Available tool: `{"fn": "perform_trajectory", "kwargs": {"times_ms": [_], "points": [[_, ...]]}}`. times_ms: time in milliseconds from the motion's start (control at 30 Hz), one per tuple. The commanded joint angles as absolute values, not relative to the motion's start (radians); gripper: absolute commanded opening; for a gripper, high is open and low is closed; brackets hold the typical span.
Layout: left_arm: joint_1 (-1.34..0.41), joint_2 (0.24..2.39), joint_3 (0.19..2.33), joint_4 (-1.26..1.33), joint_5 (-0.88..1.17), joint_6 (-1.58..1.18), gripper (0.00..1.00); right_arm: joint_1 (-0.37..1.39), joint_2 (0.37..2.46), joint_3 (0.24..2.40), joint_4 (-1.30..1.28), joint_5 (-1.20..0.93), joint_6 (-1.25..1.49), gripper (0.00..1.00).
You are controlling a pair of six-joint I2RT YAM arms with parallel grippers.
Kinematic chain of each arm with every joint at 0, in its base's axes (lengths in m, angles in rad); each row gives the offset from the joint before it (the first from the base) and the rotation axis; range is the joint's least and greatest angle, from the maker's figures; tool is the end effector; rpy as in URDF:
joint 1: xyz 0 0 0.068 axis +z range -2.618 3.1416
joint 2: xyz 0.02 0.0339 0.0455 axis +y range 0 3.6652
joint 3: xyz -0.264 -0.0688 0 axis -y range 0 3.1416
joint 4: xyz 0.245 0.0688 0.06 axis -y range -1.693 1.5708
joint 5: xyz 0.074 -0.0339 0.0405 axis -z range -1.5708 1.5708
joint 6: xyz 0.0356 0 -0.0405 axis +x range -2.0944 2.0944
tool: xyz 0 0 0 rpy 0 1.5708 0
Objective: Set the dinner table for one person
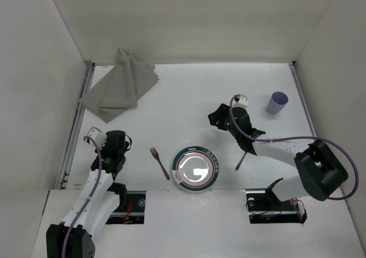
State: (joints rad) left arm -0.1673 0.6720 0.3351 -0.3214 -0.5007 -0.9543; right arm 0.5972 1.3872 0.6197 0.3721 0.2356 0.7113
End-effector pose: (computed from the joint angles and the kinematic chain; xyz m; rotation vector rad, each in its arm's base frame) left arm 0.1485 -0.0077 0.1891 -1.0596 1.8578 -0.0944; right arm 0.2445 0.1562 0.2043 0.2717 1.9896 0.6236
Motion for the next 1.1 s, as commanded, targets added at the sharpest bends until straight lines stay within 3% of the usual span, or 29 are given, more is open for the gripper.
{"fn": "perform_trajectory", "kwargs": {"times_ms": [0,167,233,333,400,567,767,900,1067], "points": [[-0.176,0.701,0.362,-0.292,-0.495,-0.939,0.43,0.601,1.411,0.640,0.422,0.226,0.704,0.59],[-0.162,0.752,0.399,-0.235,-0.466,-0.939,0.44,0.601,1.414,0.637,0.426,0.221,0.707,0.58],[-0.162,0.773,0.403,-0.204,-0.463,-0.937,0.42,0.601,1.411,0.640,0.423,0.204,0.701,0.45],[-0.154,0.814,0.434,-0.146,-0.433,-0.927,0.24,0.601,1.399,0.641,0.422,0.199,0.696,0.11],[-0.151,0.850,0.463,-0.089,-0.413,-0.908,0.14,0.602,1.414,0.655,0.404,0.189,0.695,0.03],[-0.117,0.974,0.549,0.043,-0.382,-0.942,0.11,0.617,1.414,0.661,0.399,0.193,0.681,0.11],[-0.050,1.132,0.629,0.196,-0.350,-0.968,0.30,0.619,1.428,0.669,0.399,0.178,0.675,0.11],[-0.002,1.277,0.713,0.262,-0.308,-0.965,0.41,0.619,1.448,0.676,0.394,0.164,0.680,0.20],[0.019,1.454,0.831,0.290,-0.261,-0.962,0.43,0.617,1.473,0.686,0.393,0.158,0.680,0.23]]}}
